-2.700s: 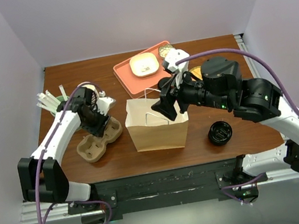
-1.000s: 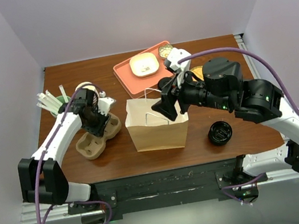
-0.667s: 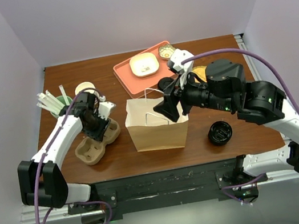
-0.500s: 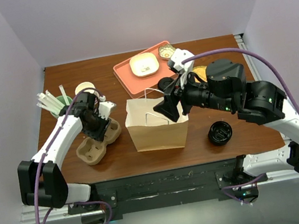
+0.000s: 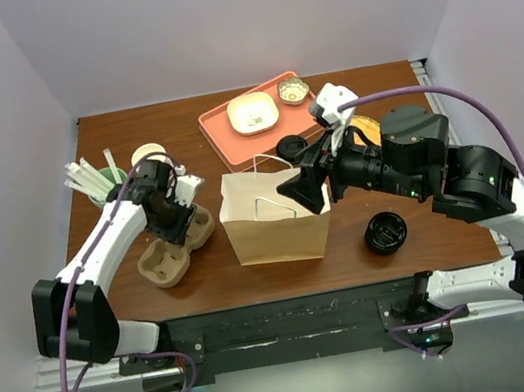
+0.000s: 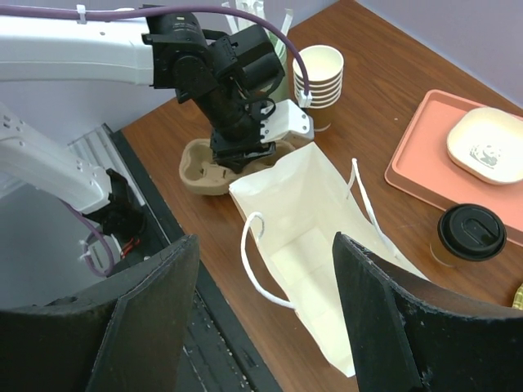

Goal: Pack the takeout coffee

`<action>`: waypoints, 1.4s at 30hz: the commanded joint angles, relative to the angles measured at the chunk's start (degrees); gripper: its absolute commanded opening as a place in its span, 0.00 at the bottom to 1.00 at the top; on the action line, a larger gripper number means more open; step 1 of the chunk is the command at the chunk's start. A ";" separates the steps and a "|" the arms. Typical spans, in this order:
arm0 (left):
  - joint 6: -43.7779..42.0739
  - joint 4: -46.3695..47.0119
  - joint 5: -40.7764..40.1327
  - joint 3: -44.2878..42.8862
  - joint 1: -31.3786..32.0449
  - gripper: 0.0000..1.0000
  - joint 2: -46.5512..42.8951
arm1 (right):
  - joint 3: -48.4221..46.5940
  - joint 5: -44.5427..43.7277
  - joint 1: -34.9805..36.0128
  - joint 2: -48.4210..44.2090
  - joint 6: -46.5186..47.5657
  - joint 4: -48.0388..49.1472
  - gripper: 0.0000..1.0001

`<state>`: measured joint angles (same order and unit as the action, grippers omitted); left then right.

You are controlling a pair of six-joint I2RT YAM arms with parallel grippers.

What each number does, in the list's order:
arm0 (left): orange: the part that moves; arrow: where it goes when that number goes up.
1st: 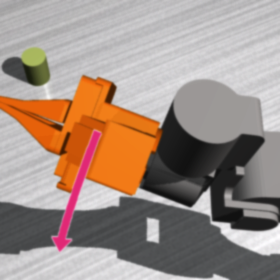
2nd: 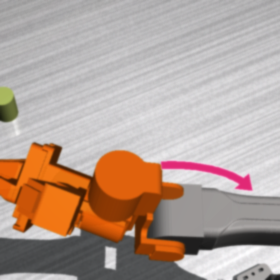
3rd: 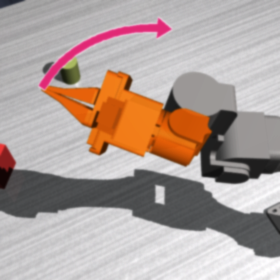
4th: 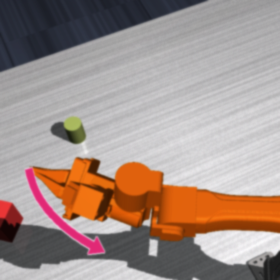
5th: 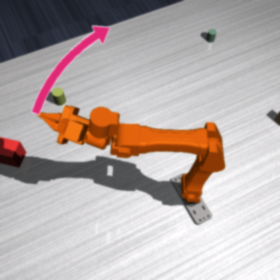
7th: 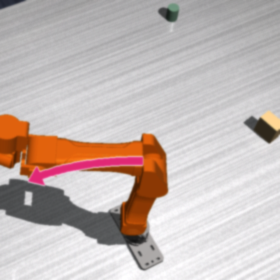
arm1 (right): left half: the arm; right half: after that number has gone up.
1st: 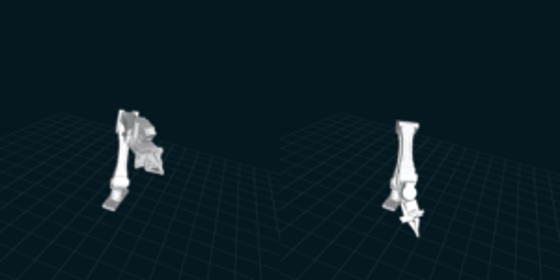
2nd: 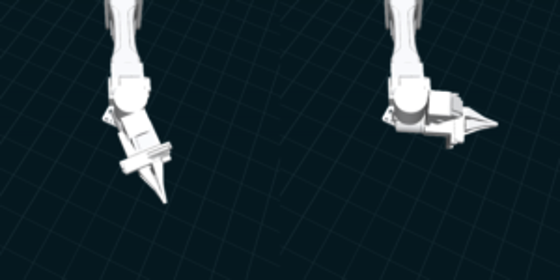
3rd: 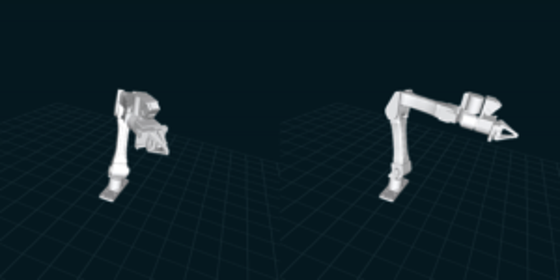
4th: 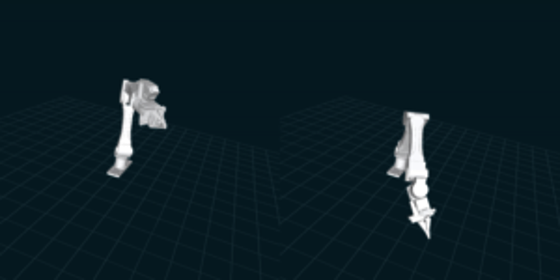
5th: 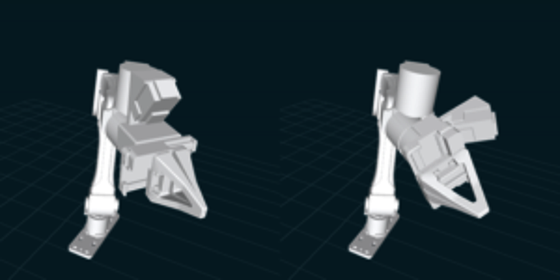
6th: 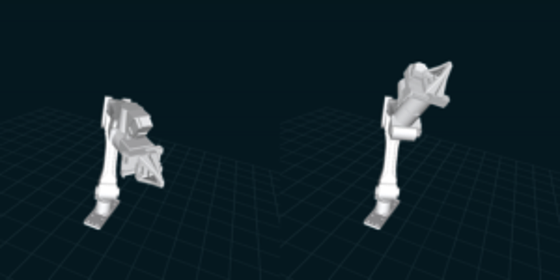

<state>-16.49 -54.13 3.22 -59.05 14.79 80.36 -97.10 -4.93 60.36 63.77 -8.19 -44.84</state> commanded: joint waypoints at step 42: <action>63.63 -4.40 -10.34 -17.78 -4.85 0.99 -5.65 | 5.69 -5.44 0.11 -5.50 -1.48 7.13 0.70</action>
<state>33.89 -56.42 -7.33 -76.99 10.50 74.39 -91.57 -8.25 60.36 58.94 -9.02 -40.62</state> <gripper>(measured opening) 0.997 0.701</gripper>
